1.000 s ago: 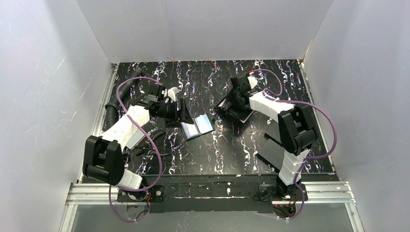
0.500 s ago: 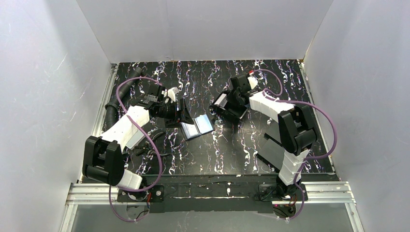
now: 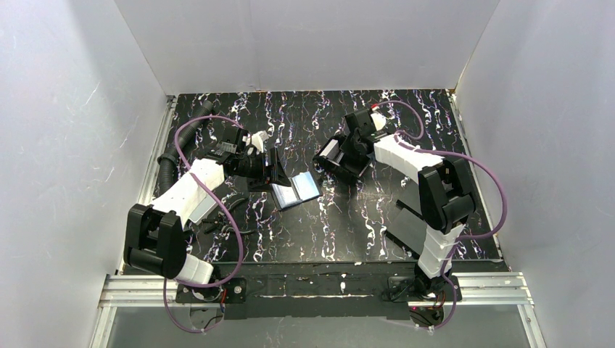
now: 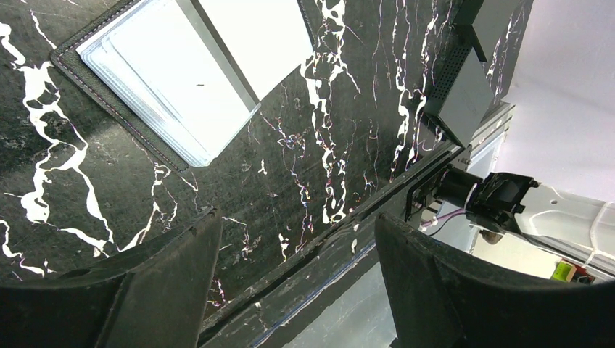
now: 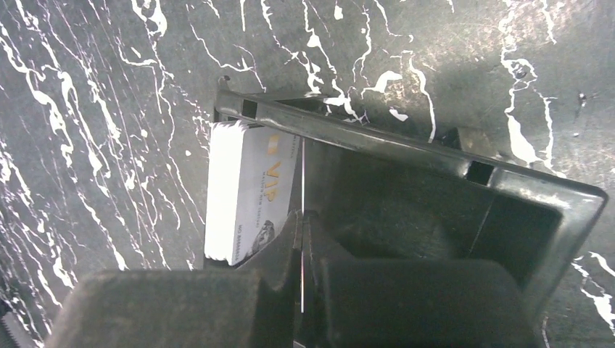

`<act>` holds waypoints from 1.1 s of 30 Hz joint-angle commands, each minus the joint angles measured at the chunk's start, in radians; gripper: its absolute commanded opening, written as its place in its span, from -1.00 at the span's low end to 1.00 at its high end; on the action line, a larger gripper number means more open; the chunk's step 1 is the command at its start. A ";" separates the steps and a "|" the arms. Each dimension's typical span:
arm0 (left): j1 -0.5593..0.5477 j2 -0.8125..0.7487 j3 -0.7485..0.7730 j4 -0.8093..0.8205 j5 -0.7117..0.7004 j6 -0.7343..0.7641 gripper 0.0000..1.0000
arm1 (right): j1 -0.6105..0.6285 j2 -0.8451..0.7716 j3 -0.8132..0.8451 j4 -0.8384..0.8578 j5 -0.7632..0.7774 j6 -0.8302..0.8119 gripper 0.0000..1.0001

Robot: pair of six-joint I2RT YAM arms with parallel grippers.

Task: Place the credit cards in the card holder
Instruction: Pick up the credit card from the storage box.

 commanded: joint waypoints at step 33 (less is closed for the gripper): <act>0.068 -0.186 0.004 0.769 0.383 -0.674 0.48 | -0.014 -0.341 -0.035 0.702 -1.176 -0.005 -0.97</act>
